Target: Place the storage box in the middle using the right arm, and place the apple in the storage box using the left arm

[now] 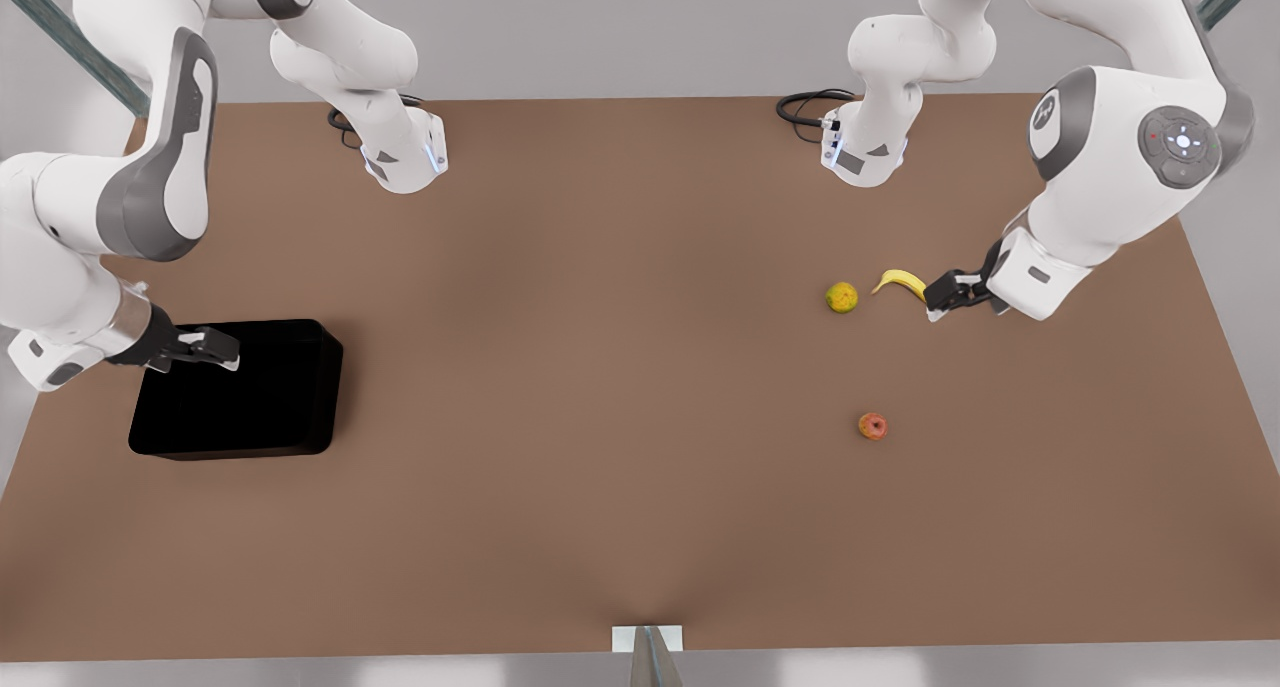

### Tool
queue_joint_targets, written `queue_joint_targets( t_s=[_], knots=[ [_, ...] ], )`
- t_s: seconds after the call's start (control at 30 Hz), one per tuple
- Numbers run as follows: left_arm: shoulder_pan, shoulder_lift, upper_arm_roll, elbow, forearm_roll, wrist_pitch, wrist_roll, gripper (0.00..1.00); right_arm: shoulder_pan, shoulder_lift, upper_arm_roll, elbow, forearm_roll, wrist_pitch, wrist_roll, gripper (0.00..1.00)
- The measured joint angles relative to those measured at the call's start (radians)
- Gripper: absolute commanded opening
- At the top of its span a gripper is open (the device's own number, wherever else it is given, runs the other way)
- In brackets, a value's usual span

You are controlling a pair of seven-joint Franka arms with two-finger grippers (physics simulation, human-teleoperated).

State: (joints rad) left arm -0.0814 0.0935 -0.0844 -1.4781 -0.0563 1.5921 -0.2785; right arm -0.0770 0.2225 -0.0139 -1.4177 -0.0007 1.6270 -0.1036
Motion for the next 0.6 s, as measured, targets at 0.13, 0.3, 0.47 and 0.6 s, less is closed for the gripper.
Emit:
queue_joint_targets(
  t_s=[0.13, 0.3, 0.47, 0.6],
  knots=[
    [-0.096, 0.157, -0.001, -0.192, 0.002, 0.202, -0.013, 1.00, -0.096, 0.008, -0.011, -0.003, 0.000, -0.005, -0.087, 1.00],
    [-0.073, 0.350, -0.011, -0.203, 0.007, 0.442, -0.005, 1.00, -0.192, 0.051, -0.092, -0.007, 0.032, 0.036, -0.307, 1.00],
    [0.036, 0.393, -0.051, -0.269, 0.058, 0.616, 0.000, 1.00, -0.238, 0.167, -0.096, -0.152, 0.064, 0.283, -0.337, 1.00],
    [0.046, 0.406, -0.054, -0.369, 0.089, 0.745, -0.018, 1.00, -0.318, 0.221, -0.102, -0.245, 0.062, 0.400, -0.368, 1.00]
  ],
)
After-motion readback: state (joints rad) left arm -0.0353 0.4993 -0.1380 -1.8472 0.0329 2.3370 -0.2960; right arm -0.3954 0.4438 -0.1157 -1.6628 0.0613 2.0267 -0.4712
